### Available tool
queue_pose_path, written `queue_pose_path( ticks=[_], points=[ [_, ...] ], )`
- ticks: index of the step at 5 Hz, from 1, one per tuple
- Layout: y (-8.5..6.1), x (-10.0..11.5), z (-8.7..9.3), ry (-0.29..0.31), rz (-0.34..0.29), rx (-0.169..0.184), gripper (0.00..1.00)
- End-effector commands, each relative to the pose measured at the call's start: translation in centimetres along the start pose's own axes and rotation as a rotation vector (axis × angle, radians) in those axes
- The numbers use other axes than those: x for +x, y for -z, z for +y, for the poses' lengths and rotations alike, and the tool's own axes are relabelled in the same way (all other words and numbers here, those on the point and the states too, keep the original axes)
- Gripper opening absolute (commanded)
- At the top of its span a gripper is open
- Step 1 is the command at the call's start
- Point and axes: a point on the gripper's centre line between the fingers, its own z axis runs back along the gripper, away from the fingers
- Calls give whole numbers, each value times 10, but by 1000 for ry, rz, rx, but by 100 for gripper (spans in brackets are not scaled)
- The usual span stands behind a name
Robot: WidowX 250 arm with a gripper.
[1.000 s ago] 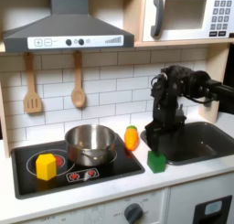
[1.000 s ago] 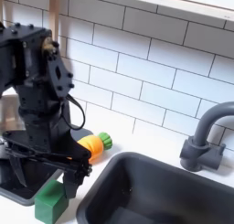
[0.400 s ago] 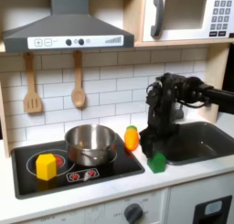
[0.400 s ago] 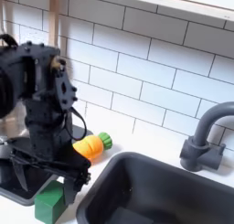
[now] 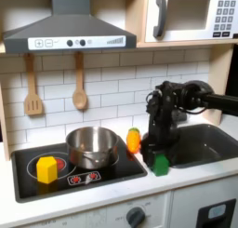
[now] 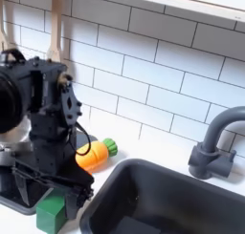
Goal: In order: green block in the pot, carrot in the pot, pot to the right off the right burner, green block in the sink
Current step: 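Put the green block in the pot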
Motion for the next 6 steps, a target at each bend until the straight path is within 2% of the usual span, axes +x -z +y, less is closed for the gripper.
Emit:
queue_pose_path(
  ticks=[1,2,4,6],
  points=[
    [13,-7,0,12,32,-5,100],
    [15,-7,2,7,37,-4,0],
    [10,-7,5,-19,26,-20,0],
    [-13,-2,-1,-15,18,-51,0]
  ],
)
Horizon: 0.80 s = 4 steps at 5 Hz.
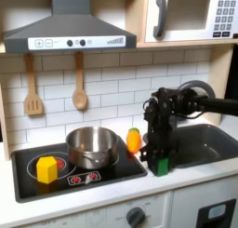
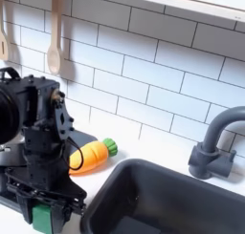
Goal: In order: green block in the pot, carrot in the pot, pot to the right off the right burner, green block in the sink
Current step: 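Put the green block in the pot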
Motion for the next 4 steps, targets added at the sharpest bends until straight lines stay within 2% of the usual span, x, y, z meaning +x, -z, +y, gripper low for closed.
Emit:
queue_pose_path(
  ticks=[1,3,4],
  points=[
    [-51,16,-3,-9,-87,-6,0],
    [-83,43,12,-90,-195,24,0],
    [-92,58,19,-126,-234,40,0]
  ],
)
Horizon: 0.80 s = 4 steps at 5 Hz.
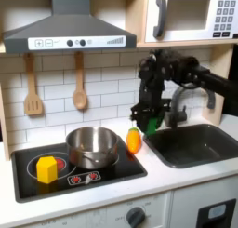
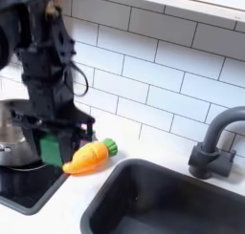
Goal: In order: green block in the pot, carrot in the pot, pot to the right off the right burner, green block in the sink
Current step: 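Put the green block in the pot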
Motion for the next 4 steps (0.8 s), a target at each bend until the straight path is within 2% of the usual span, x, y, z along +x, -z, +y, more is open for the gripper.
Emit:
queue_pose_path(
  ticks=[1,2,3,4],
  points=[
    [-1,32,12,-66,-43,40,0],
    [-1,43,18,-94,-65,60,0],
    [-3,60,40,-162,-89,111,0],
    [-4,62,54,-196,-100,154,0]
  ],
)
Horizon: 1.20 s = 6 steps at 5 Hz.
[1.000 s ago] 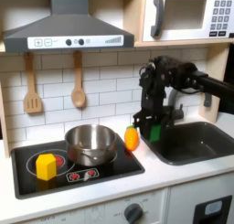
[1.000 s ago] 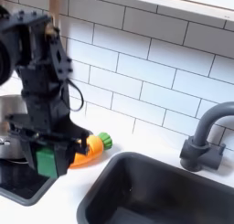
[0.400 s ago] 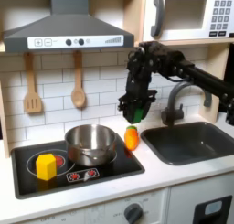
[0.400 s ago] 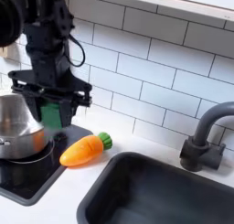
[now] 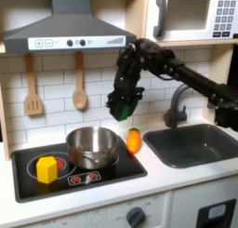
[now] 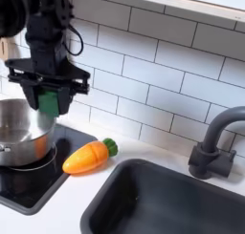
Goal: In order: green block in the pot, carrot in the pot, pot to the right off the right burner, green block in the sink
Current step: 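Put the green block in the pot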
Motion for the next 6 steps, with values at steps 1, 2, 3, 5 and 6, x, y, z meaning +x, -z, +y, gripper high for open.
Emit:
queue_pose_path(
  ticks=[1,2,3,5,6],
  points=[
    [14,9,20,-70,2,84,0],
    [27,5,26,-87,36,124,0],
    [31,8,27,-109,24,129,0],
    [32,6,30,-121,37,179,0],
    [33,4,33,-142,59,203,0]
  ],
)
